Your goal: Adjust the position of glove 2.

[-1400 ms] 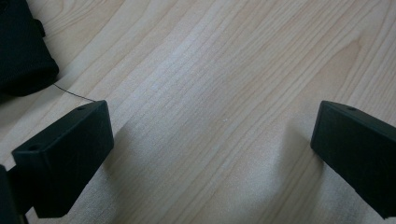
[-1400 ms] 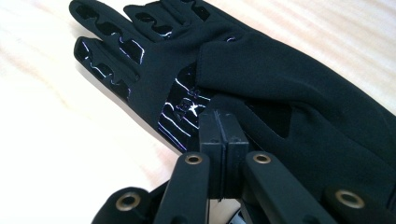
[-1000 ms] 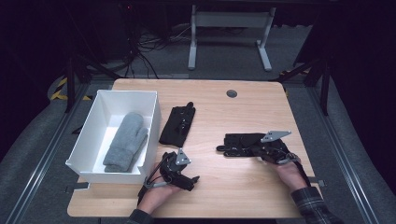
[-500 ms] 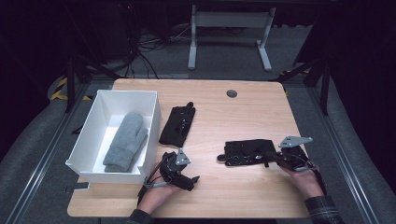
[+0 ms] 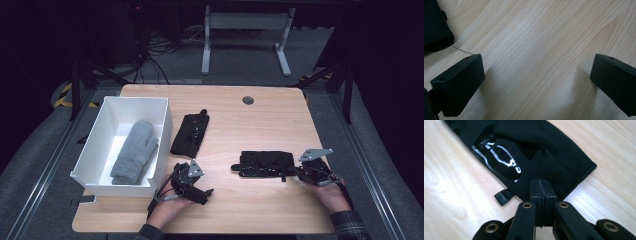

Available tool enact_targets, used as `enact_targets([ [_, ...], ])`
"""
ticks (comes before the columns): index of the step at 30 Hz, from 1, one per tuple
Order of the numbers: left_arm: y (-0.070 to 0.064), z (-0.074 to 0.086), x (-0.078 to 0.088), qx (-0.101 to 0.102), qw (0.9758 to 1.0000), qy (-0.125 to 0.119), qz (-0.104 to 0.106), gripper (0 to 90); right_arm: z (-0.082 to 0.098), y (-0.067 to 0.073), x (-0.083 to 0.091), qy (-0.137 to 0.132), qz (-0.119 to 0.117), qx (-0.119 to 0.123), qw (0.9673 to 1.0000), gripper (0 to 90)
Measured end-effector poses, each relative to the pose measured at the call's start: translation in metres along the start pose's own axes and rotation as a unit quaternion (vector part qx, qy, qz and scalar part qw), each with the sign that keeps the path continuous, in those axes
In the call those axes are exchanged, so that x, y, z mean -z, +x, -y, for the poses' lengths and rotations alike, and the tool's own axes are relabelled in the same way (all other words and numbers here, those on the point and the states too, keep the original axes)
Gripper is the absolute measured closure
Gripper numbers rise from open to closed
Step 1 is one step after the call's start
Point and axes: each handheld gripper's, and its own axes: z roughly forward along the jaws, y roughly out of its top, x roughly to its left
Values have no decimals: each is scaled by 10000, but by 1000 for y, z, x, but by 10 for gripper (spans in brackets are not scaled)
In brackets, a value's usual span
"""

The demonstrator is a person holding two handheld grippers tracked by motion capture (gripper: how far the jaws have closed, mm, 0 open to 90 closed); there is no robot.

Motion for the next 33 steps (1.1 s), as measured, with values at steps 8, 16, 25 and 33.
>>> enact_targets([
  [8,0,0,0,3,10000,4,1,0,5,18,5,32,-258,199,9995,900],
  [16,0,0,0,0,10000,3,1,0,6,43,7,5,-814,584,9950,900],
  [25,0,0,0,4,10000,5,3,0,-1,74,3,23,-1236,1049,9868,900],
  [33,0,0,0,-2,10000,5,5,0,-12,85,-1,-64,-1495,1243,9809,900],
])
